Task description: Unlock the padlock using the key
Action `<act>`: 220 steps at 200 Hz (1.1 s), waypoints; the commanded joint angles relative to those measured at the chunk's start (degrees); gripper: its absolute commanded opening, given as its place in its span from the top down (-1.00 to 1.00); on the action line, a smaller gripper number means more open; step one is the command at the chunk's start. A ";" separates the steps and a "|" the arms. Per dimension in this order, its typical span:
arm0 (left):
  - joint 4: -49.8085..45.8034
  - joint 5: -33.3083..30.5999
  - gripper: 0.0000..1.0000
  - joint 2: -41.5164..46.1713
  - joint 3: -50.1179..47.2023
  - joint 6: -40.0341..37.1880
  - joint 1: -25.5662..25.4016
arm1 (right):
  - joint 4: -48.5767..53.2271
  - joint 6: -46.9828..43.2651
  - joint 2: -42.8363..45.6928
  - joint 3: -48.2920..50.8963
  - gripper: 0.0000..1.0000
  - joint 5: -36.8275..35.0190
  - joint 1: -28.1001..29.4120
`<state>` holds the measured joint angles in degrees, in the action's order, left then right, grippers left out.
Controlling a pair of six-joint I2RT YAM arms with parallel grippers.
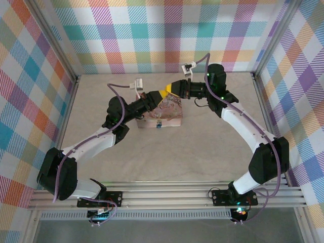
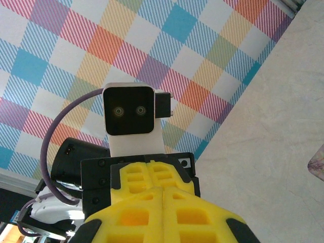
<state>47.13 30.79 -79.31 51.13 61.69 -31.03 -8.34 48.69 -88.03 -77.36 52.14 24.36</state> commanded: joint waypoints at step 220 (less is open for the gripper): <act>-62.57 -21.98 1.00 33.96 -11.33 -43.78 -0.35 | 32.77 -17.27 -14.57 0.33 -0.14 -44.05 17.40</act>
<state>-10.07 15.38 -47.18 42.22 16.86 -31.11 23.22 33.36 -99.33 -75.11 15.66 40.62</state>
